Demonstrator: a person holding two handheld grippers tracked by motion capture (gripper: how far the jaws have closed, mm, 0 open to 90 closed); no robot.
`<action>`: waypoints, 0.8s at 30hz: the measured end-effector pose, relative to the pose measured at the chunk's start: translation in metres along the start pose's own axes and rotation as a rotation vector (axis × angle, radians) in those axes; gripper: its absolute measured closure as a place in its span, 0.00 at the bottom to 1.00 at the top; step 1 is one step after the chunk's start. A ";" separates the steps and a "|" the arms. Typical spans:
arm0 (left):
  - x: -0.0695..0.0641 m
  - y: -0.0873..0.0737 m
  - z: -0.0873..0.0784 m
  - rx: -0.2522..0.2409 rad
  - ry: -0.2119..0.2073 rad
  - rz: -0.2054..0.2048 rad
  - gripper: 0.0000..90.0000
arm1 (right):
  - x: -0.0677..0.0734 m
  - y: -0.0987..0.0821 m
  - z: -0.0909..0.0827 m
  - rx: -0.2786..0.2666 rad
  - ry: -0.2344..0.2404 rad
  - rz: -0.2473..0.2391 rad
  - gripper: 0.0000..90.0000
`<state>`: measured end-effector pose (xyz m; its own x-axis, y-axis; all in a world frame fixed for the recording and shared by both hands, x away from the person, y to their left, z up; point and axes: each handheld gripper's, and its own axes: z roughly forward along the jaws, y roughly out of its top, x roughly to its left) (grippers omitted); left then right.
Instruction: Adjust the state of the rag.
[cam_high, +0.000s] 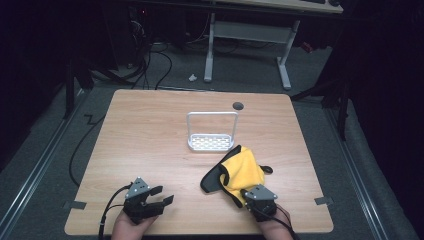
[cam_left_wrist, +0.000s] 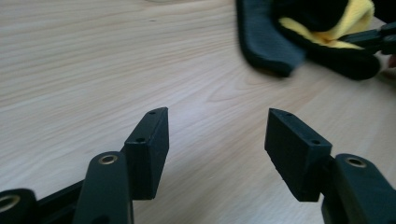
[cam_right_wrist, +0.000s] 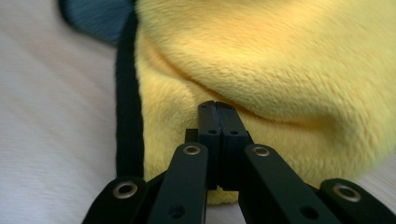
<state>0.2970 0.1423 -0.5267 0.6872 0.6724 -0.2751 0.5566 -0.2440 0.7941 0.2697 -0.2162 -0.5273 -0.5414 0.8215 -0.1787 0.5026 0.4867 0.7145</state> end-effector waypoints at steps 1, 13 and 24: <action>-0.004 0.003 0.006 0.004 -0.007 0.011 0.44 | 0.005 0.002 0.001 -0.003 0.011 -0.016 1.00; -0.033 0.049 0.099 0.093 0.033 0.049 0.44 | 0.016 0.004 0.001 -0.013 0.027 -0.063 1.00; -0.031 0.040 0.071 0.082 0.034 0.075 0.91 | 0.014 0.002 -0.001 -0.011 0.027 -0.066 1.00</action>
<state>0.3313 0.0619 -0.5254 0.7126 0.6734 -0.1968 0.5417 -0.3498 0.7643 0.2618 -0.2041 -0.5279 -0.5908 0.7797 -0.2074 0.4584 0.5360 0.7089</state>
